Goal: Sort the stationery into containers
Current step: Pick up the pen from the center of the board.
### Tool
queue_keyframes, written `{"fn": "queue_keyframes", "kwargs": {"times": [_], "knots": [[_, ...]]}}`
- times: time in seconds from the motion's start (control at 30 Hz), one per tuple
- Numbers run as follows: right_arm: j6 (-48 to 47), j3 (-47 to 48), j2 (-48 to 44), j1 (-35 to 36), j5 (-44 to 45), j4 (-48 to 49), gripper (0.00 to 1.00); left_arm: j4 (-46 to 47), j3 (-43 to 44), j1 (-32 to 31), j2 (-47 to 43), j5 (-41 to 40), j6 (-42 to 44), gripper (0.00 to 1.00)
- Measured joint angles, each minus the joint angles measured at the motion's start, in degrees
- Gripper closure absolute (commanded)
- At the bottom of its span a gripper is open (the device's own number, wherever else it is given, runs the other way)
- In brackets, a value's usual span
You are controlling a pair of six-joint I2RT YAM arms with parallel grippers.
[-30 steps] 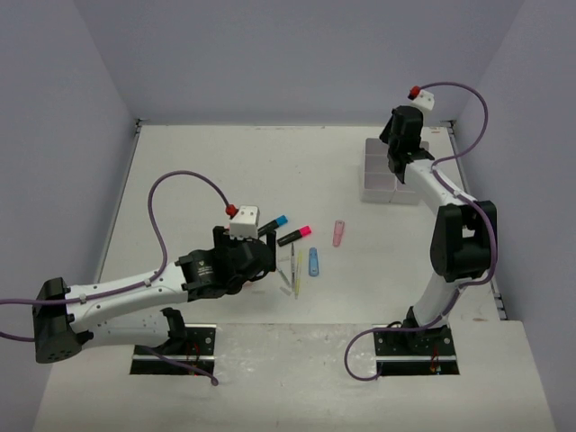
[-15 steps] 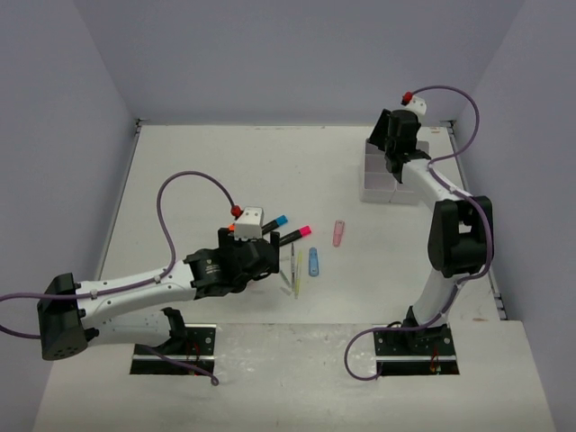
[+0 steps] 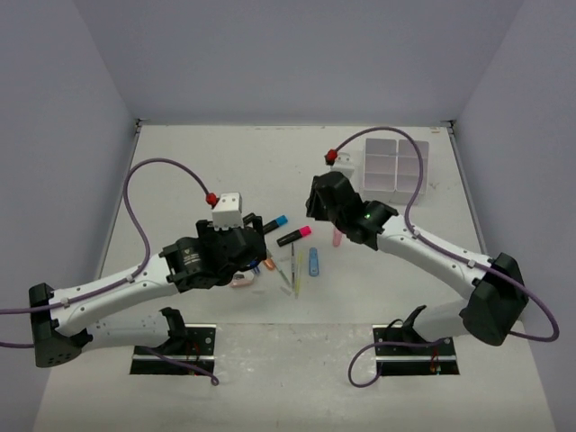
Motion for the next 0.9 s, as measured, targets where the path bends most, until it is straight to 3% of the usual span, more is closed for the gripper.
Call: {"fn": "queue_keyframes", "kwargs": {"times": [0.27,0.6,0.9], "knots": [[11.5,-6.3,6.7,10.0,-2.1,-7.7,0.77,0.5,-2.3,0.0,-6.7,4.5,3.4,0.00],[15.3,-5.6,15.6,11.3,-4.8,-7.4,0.81,3.9,-9.5,0.0,-7.2,10.7,4.9,0.00],[15.9,-5.4,18.3,11.7,-6.4,-6.1,0.80,6.0,-10.5,0.0,-7.1,12.5,5.0,0.00]]}}
